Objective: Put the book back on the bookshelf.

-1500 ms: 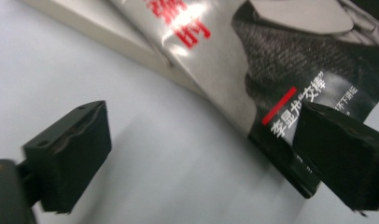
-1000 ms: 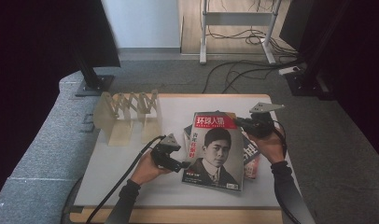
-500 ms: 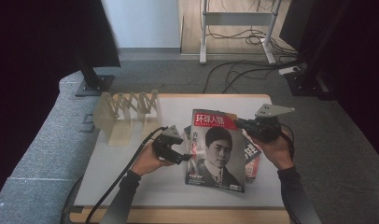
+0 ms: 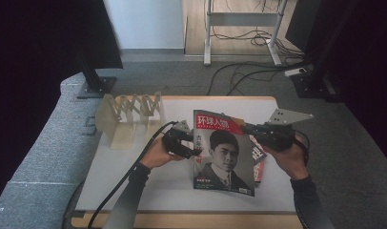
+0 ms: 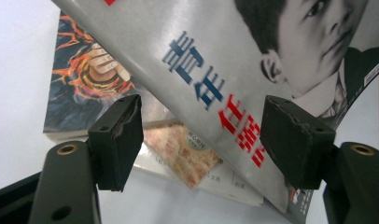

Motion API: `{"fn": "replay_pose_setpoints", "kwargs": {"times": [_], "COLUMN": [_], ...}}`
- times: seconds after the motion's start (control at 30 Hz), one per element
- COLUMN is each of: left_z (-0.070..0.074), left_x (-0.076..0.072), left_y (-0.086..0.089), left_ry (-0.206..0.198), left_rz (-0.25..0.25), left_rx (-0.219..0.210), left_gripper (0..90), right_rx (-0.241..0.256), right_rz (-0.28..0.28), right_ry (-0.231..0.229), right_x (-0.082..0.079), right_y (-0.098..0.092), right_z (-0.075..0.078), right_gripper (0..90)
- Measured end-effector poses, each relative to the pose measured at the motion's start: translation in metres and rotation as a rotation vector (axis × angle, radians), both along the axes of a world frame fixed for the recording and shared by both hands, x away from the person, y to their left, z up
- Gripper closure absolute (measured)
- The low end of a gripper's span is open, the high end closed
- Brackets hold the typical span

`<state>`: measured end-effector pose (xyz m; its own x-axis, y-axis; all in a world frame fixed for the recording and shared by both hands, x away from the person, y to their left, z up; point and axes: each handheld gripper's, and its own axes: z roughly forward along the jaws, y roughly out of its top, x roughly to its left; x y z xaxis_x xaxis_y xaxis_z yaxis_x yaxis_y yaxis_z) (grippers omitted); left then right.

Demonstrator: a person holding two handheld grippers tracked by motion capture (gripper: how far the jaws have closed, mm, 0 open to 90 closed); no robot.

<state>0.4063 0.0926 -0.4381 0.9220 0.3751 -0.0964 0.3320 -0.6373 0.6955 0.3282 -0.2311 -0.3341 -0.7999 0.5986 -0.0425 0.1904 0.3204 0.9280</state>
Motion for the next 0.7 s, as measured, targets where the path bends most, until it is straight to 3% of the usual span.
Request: {"fn": "replay_pose_setpoints", "kwargs": {"times": [0.1,0.2,0.4,0.57,0.7], "left_z": [-0.001,-0.001,0.002,0.014,0.020], "left_x": [0.002,0.000,-0.005,-0.011,-0.016], "left_y": [-0.004,-0.007,-0.008,-0.003,-0.002], "left_ry": [0.006,-0.019,-0.064,-0.069,-0.060], "left_rz": [-0.016,-0.034,-0.028,-0.051,-0.068], "left_rx": [-0.005,-0.021,0.008,-0.040,-0.041], "left_gripper": [33.1,39.5,46.1,66.0,71.7], "right_rx": [0.007,0.011,0.003,-0.005,-0.002], "right_rz": [0.013,0.024,0.033,0.029,0.030], "right_ry": [-0.003,-0.005,-0.004,-0.007,-0.010], "right_x": [-0.003,-0.005,-0.007,-0.009,-0.010], "right_y": [0.000,-0.001,0.001,0.002,0.002], "right_z": [0.001,0.002,0.002,0.002,0.003], "right_gripper": [85.9,85.9,85.8,85.2,85.1]}}
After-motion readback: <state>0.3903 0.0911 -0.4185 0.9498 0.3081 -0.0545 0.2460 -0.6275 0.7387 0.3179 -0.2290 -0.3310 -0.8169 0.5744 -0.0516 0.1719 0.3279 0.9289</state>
